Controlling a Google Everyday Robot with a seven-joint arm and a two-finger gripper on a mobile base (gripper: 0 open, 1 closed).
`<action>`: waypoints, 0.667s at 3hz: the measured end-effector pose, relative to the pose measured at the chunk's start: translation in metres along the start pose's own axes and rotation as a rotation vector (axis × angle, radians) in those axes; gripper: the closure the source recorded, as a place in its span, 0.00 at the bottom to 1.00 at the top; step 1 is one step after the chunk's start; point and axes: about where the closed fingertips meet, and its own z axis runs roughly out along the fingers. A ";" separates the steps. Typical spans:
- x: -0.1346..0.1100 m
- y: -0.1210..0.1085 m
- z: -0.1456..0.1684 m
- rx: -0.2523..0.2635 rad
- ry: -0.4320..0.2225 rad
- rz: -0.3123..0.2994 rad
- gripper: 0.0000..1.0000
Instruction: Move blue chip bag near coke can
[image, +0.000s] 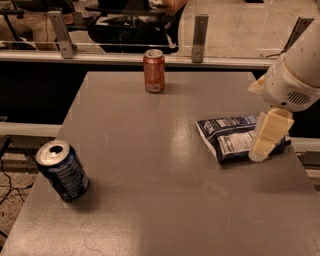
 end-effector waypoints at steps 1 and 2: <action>0.007 -0.004 0.028 -0.017 -0.016 -0.012 0.00; 0.010 -0.006 0.044 -0.032 -0.012 -0.032 0.00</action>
Offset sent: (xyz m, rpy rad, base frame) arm 0.0197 -0.0037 -0.0629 0.0063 0.0346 0.0628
